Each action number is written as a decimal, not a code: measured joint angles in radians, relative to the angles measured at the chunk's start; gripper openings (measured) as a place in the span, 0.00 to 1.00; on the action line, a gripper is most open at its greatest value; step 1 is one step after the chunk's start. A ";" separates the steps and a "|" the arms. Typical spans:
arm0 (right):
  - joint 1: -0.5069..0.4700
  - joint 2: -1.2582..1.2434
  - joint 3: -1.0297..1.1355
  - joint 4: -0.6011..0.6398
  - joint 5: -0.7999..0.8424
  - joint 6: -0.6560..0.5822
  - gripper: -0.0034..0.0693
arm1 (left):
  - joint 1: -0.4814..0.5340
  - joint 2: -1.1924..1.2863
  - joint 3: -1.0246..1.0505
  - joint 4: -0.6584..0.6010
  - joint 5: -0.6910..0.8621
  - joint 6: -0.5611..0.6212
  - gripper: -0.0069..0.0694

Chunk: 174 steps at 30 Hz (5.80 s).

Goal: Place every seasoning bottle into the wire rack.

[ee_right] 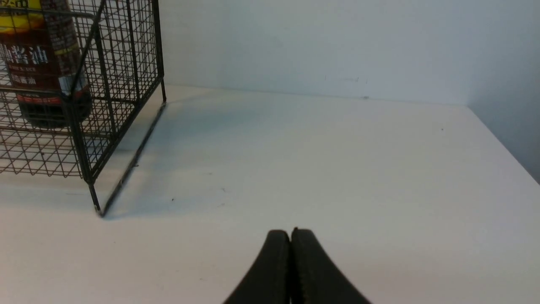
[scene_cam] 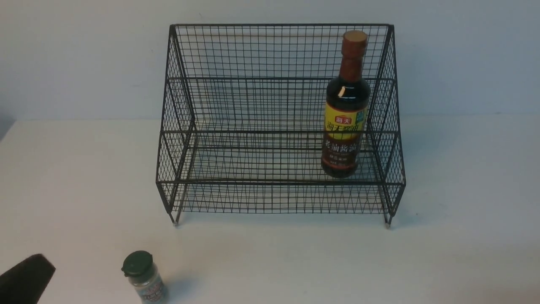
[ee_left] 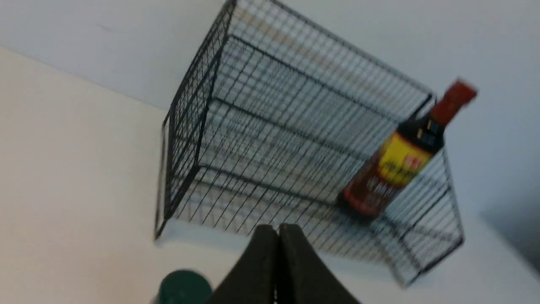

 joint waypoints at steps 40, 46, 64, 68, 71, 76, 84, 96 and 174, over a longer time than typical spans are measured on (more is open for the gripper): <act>0.000 0.000 0.000 0.000 0.001 -0.001 0.03 | -0.001 1.118 -0.080 -1.083 -0.246 1.468 0.52; 0.000 0.000 0.000 0.000 0.001 -0.001 0.03 | -0.001 1.045 -0.080 -1.109 -0.198 1.487 0.52; 0.000 0.000 0.000 0.000 0.001 -0.001 0.03 | -0.002 0.951 -0.838 0.218 0.361 0.082 0.52; 0.000 0.000 0.000 0.000 0.001 0.000 0.03 | -0.062 1.155 -0.987 0.264 0.288 0.110 0.52; 0.000 0.000 0.000 0.000 0.001 0.010 0.03 | -0.119 1.224 -0.996 0.282 0.216 0.134 0.52; 0.000 0.000 0.000 0.000 0.001 0.012 0.03 | -0.213 1.344 -0.997 0.342 0.025 0.145 0.52; 0.000 0.000 0.000 0.000 0.001 0.012 0.03 | -0.240 1.437 -1.029 0.352 -0.126 0.145 0.52; 0.000 0.000 0.000 0.000 0.001 0.013 0.03 | -0.241 1.608 -1.138 0.365 -0.162 0.145 0.52; 0.000 0.000 0.000 0.000 0.001 0.018 0.03 | -0.246 0.433 -0.199 0.477 -0.002 -0.073 0.08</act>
